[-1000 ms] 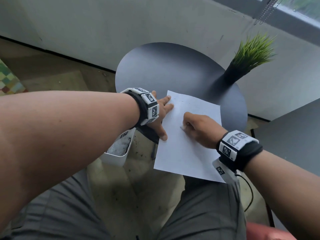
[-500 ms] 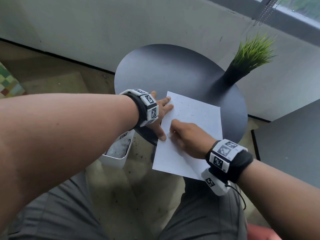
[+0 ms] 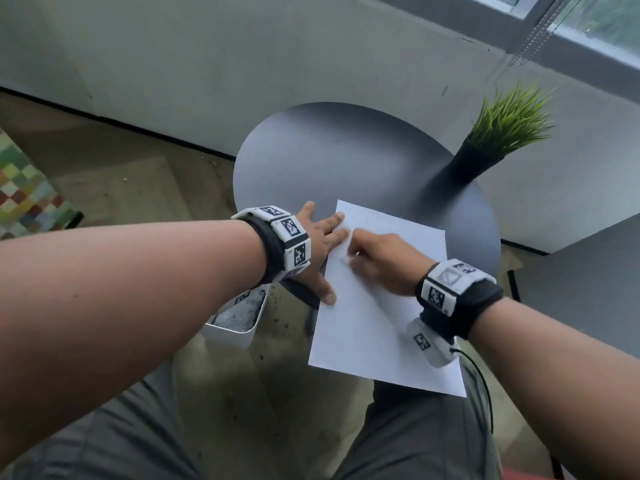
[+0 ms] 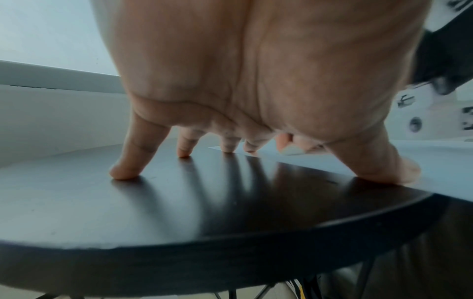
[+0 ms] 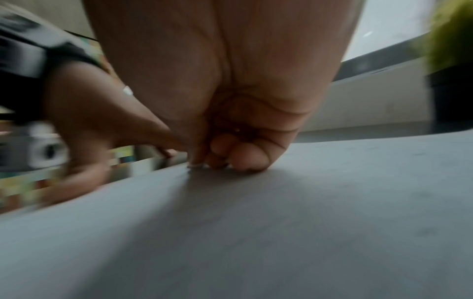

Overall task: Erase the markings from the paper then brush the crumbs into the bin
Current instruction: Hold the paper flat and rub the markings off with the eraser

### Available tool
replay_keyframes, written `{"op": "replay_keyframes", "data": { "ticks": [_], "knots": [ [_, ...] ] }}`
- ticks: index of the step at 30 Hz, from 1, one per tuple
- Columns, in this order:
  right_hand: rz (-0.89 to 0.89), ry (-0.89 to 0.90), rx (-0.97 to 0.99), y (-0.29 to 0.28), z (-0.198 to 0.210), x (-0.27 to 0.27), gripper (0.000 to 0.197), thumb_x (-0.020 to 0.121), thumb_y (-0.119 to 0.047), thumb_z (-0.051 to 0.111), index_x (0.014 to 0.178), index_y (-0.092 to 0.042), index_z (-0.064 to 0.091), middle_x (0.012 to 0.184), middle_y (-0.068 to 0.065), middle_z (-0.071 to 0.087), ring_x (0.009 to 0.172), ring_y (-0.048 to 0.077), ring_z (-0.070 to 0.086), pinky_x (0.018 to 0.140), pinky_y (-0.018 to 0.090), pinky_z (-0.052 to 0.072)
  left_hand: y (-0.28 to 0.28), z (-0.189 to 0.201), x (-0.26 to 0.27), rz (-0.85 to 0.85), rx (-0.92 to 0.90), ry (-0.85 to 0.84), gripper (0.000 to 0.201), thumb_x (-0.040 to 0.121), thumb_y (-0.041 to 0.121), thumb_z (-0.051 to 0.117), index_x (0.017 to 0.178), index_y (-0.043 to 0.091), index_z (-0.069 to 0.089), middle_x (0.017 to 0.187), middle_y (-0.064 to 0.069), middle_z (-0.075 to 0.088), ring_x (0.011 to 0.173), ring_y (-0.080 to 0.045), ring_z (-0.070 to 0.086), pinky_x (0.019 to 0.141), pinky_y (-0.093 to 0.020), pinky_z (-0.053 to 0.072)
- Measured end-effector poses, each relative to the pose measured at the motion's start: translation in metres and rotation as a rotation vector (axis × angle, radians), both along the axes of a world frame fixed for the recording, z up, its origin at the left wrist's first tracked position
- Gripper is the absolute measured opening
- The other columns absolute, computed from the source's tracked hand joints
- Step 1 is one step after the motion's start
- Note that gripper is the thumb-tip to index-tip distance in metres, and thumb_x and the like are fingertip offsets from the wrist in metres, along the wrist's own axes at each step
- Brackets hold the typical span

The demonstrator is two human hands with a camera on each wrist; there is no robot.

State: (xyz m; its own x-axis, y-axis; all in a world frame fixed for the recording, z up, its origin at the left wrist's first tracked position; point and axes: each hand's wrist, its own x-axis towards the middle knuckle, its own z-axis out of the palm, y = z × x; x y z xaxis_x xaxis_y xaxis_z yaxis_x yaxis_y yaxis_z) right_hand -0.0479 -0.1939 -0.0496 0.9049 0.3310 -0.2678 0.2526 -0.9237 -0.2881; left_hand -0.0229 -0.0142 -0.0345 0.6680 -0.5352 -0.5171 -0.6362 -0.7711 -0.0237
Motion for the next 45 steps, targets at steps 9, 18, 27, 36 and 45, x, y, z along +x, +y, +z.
{"op": "replay_keyframes", "data": {
  "ticks": [9, 18, 27, 36, 45],
  "knots": [
    [0.007, 0.008, 0.042, 0.017, -0.002, -0.005, 0.018, 0.094, -0.024, 0.051, 0.109, -0.015, 0.053, 0.107, 0.011, 0.066, 0.096, 0.031, 0.059, 0.078, 0.035, 0.045, 0.005, -0.017, 0.007, 0.007, -0.033, 0.041, 0.13, 0.062, 0.092, 0.057, 0.157, 0.036, -0.011, 0.165, 0.015, -0.021, 0.151, -0.042, -0.011, 0.104, -0.075, 0.025],
    [-0.102, -0.042, -0.017, 0.006, -0.001, 0.002, 0.018, 0.093, -0.023, 0.051, 0.105, -0.01, 0.052, 0.101, 0.014, 0.065, 0.091, 0.034, 0.059, 0.078, 0.038, 0.048, 0.005, -0.023, 0.011, 0.021, -0.042, 0.065, 0.133, 0.059, 0.095, 0.055, 0.156, 0.037, -0.014, 0.163, 0.018, -0.024, 0.151, -0.04, -0.015, 0.103, -0.08, 0.021],
    [-0.275, -0.057, -0.051, -0.014, 0.003, -0.005, 0.016, 0.093, -0.028, 0.05, 0.099, -0.013, 0.049, 0.096, 0.013, 0.065, 0.089, 0.033, 0.057, 0.074, 0.038, 0.046, 0.005, -0.025, 0.01, 0.03, -0.042, 0.063, 0.132, 0.06, 0.094, 0.056, 0.156, 0.037, -0.015, 0.164, 0.015, -0.023, 0.15, -0.041, -0.015, 0.104, -0.08, 0.02],
    [-0.375, 0.037, 0.043, -0.032, 0.007, -0.002, 0.016, 0.092, -0.03, 0.056, 0.1, -0.016, 0.056, 0.1, 0.006, 0.064, 0.094, 0.026, 0.056, 0.079, 0.032, 0.044, 0.002, -0.015, 0.004, 0.038, -0.041, 0.072, 0.125, 0.067, 0.087, 0.061, 0.157, 0.041, -0.011, 0.166, 0.01, -0.02, 0.15, -0.045, -0.014, 0.109, -0.073, 0.018],
    [-0.541, -0.035, -0.04, -0.032, 0.002, 0.013, 0.014, 0.092, -0.024, 0.049, 0.1, -0.013, 0.051, 0.091, 0.008, 0.06, 0.093, 0.032, 0.054, 0.078, 0.035, 0.045, 0.006, -0.018, 0.004, 0.02, -0.075, 0.06, 0.117, 0.068, 0.089, 0.056, 0.158, 0.041, -0.002, 0.164, 0.023, -0.016, 0.152, -0.038, -0.009, 0.104, -0.078, 0.022]
  ]
}}
